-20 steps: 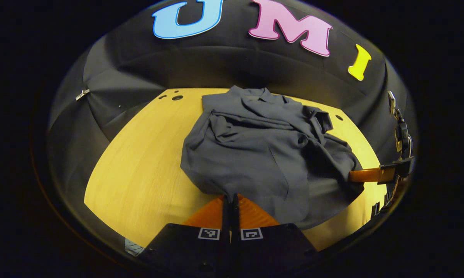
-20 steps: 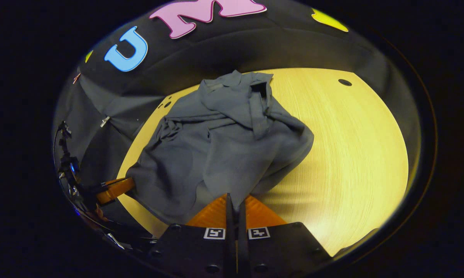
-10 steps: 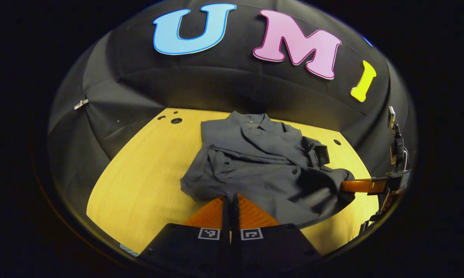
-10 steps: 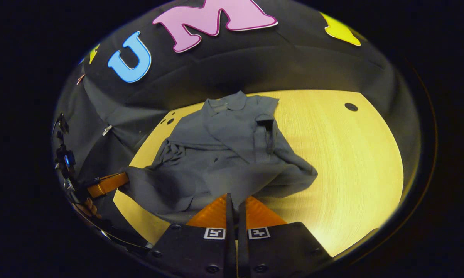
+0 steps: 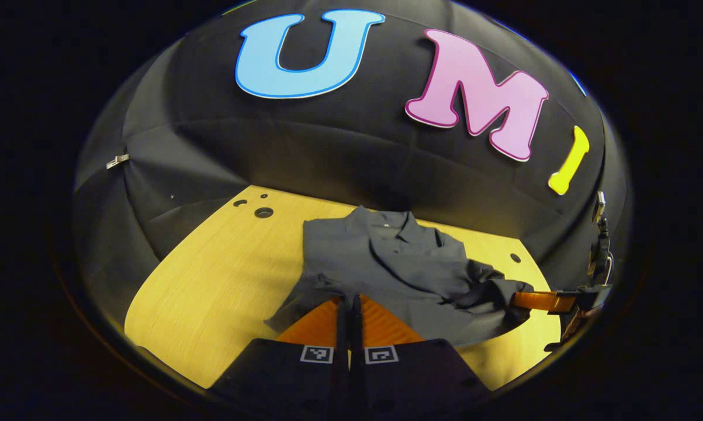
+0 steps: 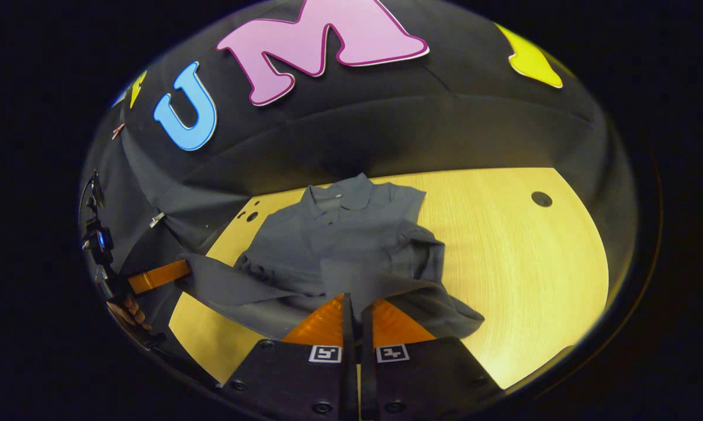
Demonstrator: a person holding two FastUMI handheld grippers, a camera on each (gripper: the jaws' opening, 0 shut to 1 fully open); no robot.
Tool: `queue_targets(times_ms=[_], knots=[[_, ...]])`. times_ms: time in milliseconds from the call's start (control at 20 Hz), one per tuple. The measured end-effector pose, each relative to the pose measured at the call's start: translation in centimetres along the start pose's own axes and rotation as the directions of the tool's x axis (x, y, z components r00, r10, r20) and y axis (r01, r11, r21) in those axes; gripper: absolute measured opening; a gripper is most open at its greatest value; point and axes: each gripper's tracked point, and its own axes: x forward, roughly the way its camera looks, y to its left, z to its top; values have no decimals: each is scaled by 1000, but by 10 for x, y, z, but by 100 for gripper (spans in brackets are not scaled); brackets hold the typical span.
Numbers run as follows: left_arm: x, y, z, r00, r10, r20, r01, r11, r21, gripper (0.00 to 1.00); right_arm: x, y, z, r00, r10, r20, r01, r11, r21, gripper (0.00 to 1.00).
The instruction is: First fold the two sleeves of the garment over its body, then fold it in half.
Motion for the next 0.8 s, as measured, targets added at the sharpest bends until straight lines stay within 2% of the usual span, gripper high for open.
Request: queue_targets(times_ms=[200, 550, 800], knots=[[31, -7, 27, 999, -9, 36, 7, 999, 40, 5, 25, 0, 36, 999, -1, 52, 3, 999, -41, 7], [94, -4, 71, 994, -18, 112, 11, 998, 65, 5, 75, -15, 91, 990, -16, 141, 19, 1000, -18, 7], [134, -2, 85, 990, -22, 142, 9, 996, 90, 5, 112, -23, 112, 985, -26, 172, 28, 1000, -5, 7]])
